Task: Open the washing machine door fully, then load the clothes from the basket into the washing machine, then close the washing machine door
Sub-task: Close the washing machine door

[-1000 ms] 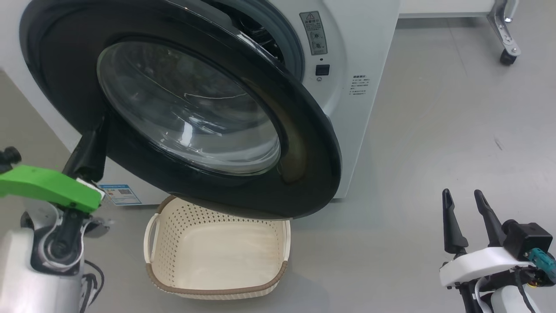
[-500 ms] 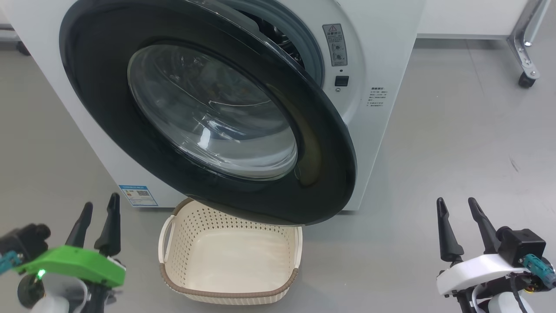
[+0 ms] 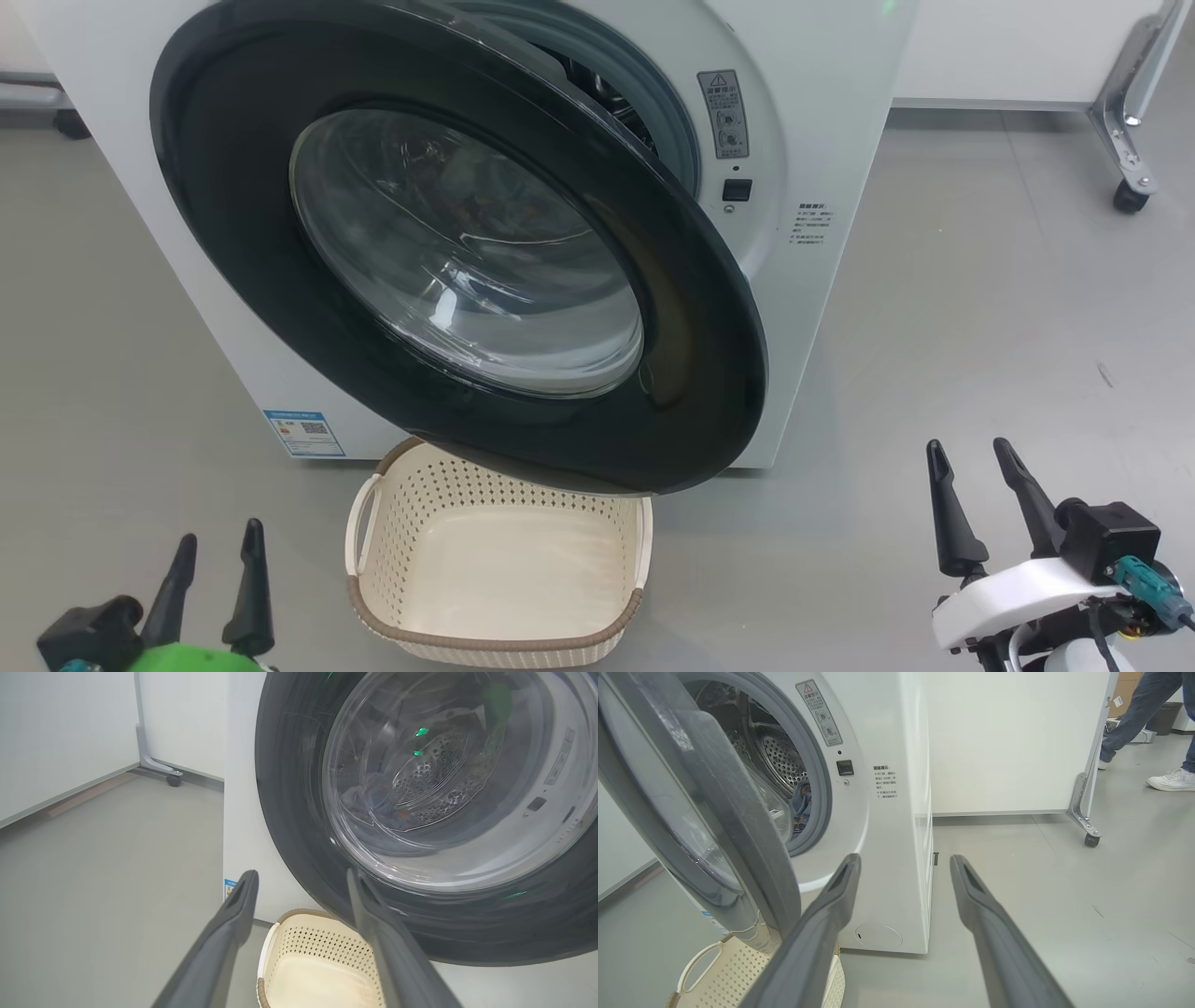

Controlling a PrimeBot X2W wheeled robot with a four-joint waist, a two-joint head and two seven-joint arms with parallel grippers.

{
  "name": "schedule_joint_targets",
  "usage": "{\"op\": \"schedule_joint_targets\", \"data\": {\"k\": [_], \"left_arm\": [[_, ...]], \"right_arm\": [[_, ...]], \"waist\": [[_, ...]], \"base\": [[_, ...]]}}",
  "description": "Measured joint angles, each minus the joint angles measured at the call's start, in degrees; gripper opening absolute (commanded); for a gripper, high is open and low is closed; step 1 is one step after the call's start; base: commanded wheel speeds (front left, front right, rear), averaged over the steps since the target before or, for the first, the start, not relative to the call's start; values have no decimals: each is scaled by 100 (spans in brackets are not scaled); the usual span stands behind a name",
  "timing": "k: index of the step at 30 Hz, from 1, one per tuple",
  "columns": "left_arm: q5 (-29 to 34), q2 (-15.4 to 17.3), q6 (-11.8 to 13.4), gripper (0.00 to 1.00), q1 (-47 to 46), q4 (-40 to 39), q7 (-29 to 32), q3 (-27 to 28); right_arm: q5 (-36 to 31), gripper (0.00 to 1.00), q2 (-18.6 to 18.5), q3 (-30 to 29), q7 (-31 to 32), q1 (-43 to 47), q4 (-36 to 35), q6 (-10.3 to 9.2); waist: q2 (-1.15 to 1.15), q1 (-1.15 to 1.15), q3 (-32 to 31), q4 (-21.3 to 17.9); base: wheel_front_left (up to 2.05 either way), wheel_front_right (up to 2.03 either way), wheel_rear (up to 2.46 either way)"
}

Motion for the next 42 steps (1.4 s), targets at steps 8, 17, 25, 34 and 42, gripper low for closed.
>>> {"op": "schedule_joint_targets", "data": {"k": [8, 17, 25, 34, 42], "left_arm": [[130, -58, 64, 100, 202, 142, -51, -58], [246, -207, 83, 100, 207, 154, -96, -30], [333, -237, 83, 100, 211, 163, -101, 18], [466, -342, 81, 100, 211, 96, -102, 77], [651, -369, 62, 100, 216, 4, -102, 144]], "right_arm": [[2, 100, 1, -8, 0, 1, -2, 0], [3, 100, 1, -23, 0, 22, -2, 0], [3, 100, 3, -49, 0, 31, -5, 0], [-7, 100, 1, -121, 0, 130, 31, 0], [-48, 88, 3, -142, 0, 130, 99, 0]], "waist": [[0, 0, -55, -27], [0, 0, -93, -41], [0, 0, -107, -60], [0, 0, -102, -59], [0, 0, -99, -51]], "base": [[0, 0, 0], [0, 0, 0], [0, 0, 0], [0, 0, 0], [0, 0, 0]]}}
